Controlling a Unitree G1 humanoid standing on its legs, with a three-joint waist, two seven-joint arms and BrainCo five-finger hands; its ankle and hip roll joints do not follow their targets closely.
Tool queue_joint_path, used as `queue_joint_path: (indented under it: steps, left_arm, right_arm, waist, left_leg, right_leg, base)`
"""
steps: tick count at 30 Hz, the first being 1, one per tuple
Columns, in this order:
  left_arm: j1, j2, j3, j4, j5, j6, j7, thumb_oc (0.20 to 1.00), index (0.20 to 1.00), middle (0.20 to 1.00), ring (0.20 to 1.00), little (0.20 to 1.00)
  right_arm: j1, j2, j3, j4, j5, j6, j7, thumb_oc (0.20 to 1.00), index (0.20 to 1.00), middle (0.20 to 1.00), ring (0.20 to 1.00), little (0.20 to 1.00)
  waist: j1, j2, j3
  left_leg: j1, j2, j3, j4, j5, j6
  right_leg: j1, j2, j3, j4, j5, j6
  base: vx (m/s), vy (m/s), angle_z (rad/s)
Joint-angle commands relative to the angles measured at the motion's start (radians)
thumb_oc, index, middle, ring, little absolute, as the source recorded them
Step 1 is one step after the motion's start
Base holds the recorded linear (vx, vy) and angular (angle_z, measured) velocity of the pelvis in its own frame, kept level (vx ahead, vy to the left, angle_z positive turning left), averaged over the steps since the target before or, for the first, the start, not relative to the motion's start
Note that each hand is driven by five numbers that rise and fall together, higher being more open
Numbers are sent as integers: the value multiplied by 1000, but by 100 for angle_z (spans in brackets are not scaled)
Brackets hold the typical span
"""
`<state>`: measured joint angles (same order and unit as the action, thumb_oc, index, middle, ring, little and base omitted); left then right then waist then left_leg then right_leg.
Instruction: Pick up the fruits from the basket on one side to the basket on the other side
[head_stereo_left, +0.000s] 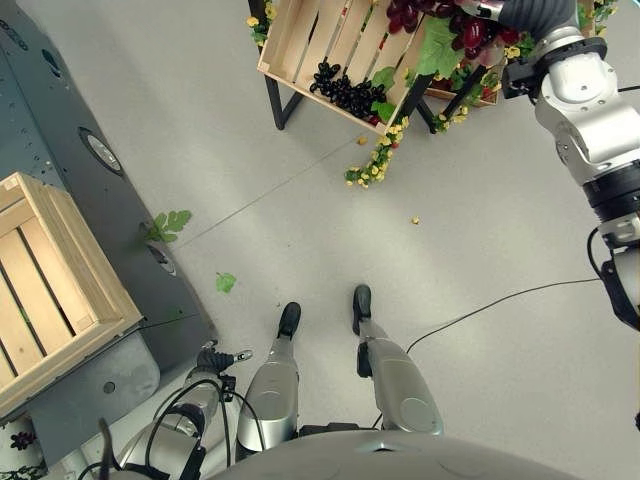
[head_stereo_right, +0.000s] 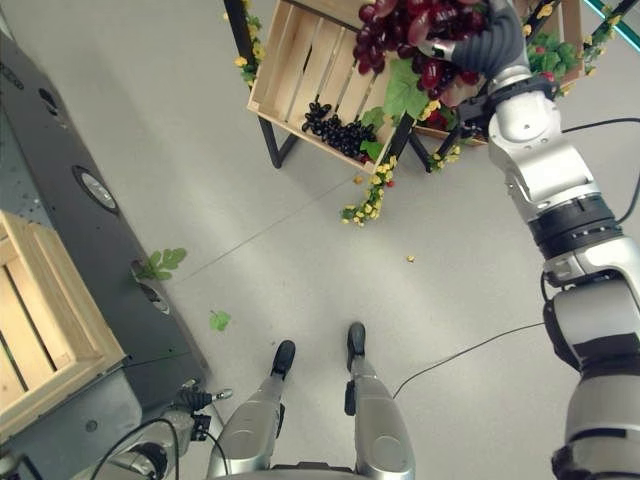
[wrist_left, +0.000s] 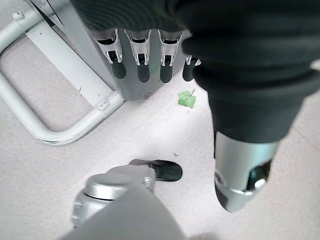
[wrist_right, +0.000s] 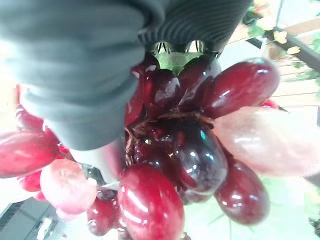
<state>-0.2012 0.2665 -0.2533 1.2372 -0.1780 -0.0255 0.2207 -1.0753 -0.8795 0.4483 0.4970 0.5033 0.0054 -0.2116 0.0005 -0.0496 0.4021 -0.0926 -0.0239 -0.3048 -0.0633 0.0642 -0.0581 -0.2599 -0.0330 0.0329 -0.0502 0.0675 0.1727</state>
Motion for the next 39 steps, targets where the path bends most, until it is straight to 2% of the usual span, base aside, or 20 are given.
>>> queue_joint_path:
  steps: [1,5,11,15,18,19,20,21,22,23,26,27,28,29,30,31,32,33,35,39]
  left_arm:
    - [78,16,-4,2,37,0,-10,1000,1000,1000,1000,1000]
    - [72,15,-6,-8,18,-2,-9,1000,1000,1000,1000,1000]
    - [86,-3,-8,-12,16,7,-16,1000,1000,1000,1000,1000]
    - [100,-19,-10,-18,6,9,-25,1000,1000,1000,1000,1000]
    - [109,-32,-7,-39,-8,6,-24,1000,1000,1000,1000,1000]
    - [112,-39,-6,-59,-11,4,-27,1000,1000,1000,1000,1000]
    - [113,-39,-7,-72,-12,1,-25,1000,1000,1000,1000,1000]
    - [112,-42,-9,-81,-14,2,-24,1000,1000,1000,1000,1000]
    - [107,-40,-11,-82,-16,3,-22,1000,1000,1000,1000,1000]
    - [109,-37,-5,-92,-26,3,-19,1000,1000,1000,1000,1000]
    - [118,-42,16,-95,-27,9,-14,1000,1000,1000,1000,1000]
    - [118,-43,19,-86,-20,11,-11,1000,1000,1000,1000,1000]
    - [114,-51,23,-77,-7,14,-4,1000,1000,1000,1000,1000]
    - [115,-49,21,-76,-6,14,-3,1000,1000,1000,1000,1000]
    - [114,-64,29,-63,30,27,7,1000,1000,1000,1000,1000]
    - [116,-60,23,-63,31,28,7,1000,1000,1000,1000,1000]
    - [115,-70,22,-54,61,34,10,1000,1000,1000,1000,1000]
    - [133,-85,42,-30,85,40,15,1000,1000,1000,1000,1000]
    - [136,-92,39,-22,101,45,8,1000,1000,1000,1000,1000]
    - [127,-103,38,-27,129,39,17,1000,1000,1000,1000,1000]
  right_arm:
    - [-38,-86,-28,-64,9,-54,-2,200,200,200,200,200]
    - [-52,-75,-16,-55,19,-54,2,200,200,200,200,200]
    - [19,-98,-41,-95,18,-51,22,200,200,200,200,200]
    - [56,-132,-58,-121,26,-53,32,200,200,200,200,200]
    - [77,-140,-73,-143,23,-56,33,200,200,200,200,200]
    - [96,-153,-89,-155,20,-57,37,200,200,200,200,200]
    - [108,-159,-97,-162,20,-59,36,200,200,200,200,200]
    - [108,-158,-108,-164,20,-60,33,200,200,200,200,200]
    - [104,-149,-110,-157,19,-61,27,200,200,200,200,200]
    - [109,-144,-111,-156,15,-62,23,200,200,200,200,200]
    - [198,-131,-159,-227,-11,-61,26,200,200,200,200,200]
    - [238,-125,-183,-277,-18,-68,33,200,200,200,200,200]
    - [284,-101,-215,-317,-27,-80,29,200,200,200,200,200]
    - [296,-100,-224,-324,-29,-78,29,200,200,200,200,200]
    - [403,-42,-289,-418,-57,-96,28,200,200,200,200,200]
    - [424,-39,-306,-431,-60,-91,28,200,200,200,200,200]
    - [487,-6,-344,-474,-86,-100,23,200,200,200,200,200]
    - [544,43,-353,-554,-128,-102,52,200,200,200,200,200]
    - [604,64,-382,-586,-146,-92,59,200,200,200,200,200]
    - [653,141,-391,-656,-163,-96,61,200,200,200,200,200]
  waist:
    - [6,-54,-117]
    - [3,-57,-128]
    - [-13,-36,-183]
    - [-25,-10,-200]
    - [-15,1,-205]
    - [-3,-4,-192]
    - [10,-15,-175]
    - [25,-33,-148]
    - [39,-50,-131]
    - [45,-53,-130]
    - [57,-53,-132]
    - [60,-39,-137]
    - [63,-21,-141]
    - [65,-23,-141]
    - [53,7,-148]
    - [59,3,-148]
    - [49,10,-156]
    - [43,31,-175]
    - [43,37,-183]
    - [35,39,-216]
  left_leg:
    - [134,-121,18,21,-139,73]
    - [144,-117,20,27,-162,68]
    - [225,-43,-5,33,-224,41]
    - [244,-7,-3,99,-261,15]
    - [210,-16,11,222,-220,-12]
    - [138,-44,33,405,-116,-57]
    - [78,-71,46,507,-66,-80]
    - [-6,-116,70,581,-55,-88]
    - [-73,-133,101,637,-78,-76]
    - [-94,-98,126,644,-84,-63]
    - [-122,34,189,460,-91,-56]
    - [-112,75,188,326,-69,-62]
    - [-103,113,179,206,-12,-71]
    - [-90,115,179,185,-3,-73]
    - [-73,146,205,66,42,-87]
    - [-64,146,206,54,48,-88]
    - [-90,156,260,30,63,-96]
    - [-48,156,261,25,52,-91]
    - [-25,153,268,-3,53,-96]
    - [-2,135,291,-18,21,-83]
  right_leg:
    - [-141,-10,34,-24,174,-1]
    - [-127,-19,6,-15,169,-18]
    - [-54,10,-48,-6,136,-56]
    - [-18,25,-85,18,73,-79]
    - [38,38,-94,13,34,-98]
    - [104,29,-98,-6,16,-109]
    - [137,16,-98,-13,6,-116]
    - [164,-3,-91,-19,-2,-122]
    - [174,-14,-87,-16,-6,-126]
    - [179,-13,-83,-11,-15,-125]
    - [201,-13,-76,-4,-47,-124]
    - [208,-1,-78,-8,-54,-117]
    - [218,12,-76,-15,-62,-113]
    - [221,13,-77,-15,-63,-115]
    - [239,23,-89,-19,-79,-112]
    - [243,23,-90,-20,-80,-112]
    - [262,12,-105,-27,-103,-109]
    - [273,18,-95,-19,-107,-102]
    - [281,14,-101,-26,-103,-98]
    - [244,-37,-92,-37,-76,-66]
  base:
    - [105,-76,-16]
    - [85,-111,-11]
    - [188,-142,15]
    - [193,-143,35]
    - [158,-103,20]
    - [156,-104,20]
    - [108,-132,28]
    - [23,-127,30]
    - [11,-117,19]
    - [68,-76,0]
    - [143,2,-12]
    - [184,51,2]
    - [141,38,11]
    - [159,60,10]
    - [94,34,3]
    - [146,85,3]
    - [135,139,20]
    - [134,141,22]
    - [72,130,-16]
    - [29,190,-10]
